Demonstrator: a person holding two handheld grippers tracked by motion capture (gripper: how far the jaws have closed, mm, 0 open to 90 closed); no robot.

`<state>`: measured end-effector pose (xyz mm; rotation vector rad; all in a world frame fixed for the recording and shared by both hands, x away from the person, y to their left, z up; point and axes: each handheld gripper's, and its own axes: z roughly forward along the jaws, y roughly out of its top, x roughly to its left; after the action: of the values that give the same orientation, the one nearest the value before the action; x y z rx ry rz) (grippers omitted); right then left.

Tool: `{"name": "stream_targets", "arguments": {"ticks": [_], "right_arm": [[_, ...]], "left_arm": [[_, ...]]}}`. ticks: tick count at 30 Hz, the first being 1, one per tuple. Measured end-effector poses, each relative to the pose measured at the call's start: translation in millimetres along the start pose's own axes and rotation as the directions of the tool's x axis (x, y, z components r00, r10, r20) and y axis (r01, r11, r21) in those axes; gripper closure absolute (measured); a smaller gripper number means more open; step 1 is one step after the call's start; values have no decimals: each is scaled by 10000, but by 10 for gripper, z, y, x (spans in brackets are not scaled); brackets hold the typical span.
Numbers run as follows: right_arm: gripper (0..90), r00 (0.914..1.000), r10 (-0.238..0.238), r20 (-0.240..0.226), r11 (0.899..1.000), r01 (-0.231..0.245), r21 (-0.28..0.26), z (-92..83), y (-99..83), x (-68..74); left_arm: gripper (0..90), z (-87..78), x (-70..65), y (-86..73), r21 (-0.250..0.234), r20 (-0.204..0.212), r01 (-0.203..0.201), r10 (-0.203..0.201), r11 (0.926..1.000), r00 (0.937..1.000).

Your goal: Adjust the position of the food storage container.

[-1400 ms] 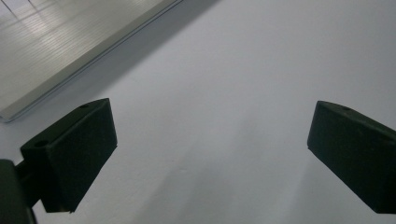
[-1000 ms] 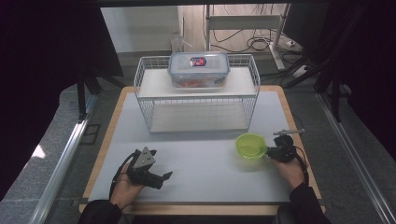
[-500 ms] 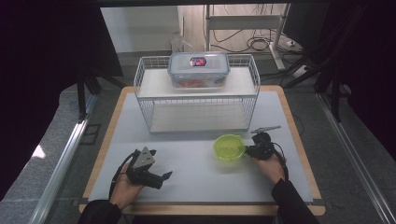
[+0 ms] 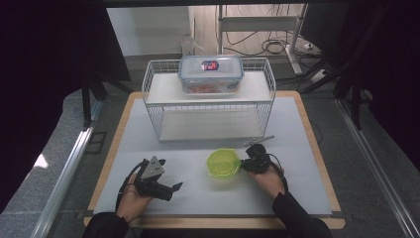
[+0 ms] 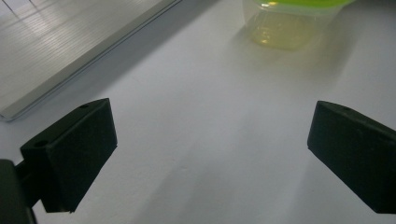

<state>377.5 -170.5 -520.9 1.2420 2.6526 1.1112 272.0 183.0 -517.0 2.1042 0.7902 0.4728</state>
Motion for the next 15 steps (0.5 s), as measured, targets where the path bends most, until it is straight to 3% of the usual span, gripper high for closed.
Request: {"name": "stream_targets", "arguments": {"ticks": [10, 15], "right_arm": [[900, 9972, -596, -460, 9978, 609, 279, 186, 39, 298], [900, 9971, -686, -322, 9974, 693, 220, 159, 31, 274]], "left_arm": [[13, -8, -3, 3, -41, -2, -19, 19, 10000, 10000], [13, -8, -1, 2, -9, 32, -4, 4, 10000, 10000]]}}
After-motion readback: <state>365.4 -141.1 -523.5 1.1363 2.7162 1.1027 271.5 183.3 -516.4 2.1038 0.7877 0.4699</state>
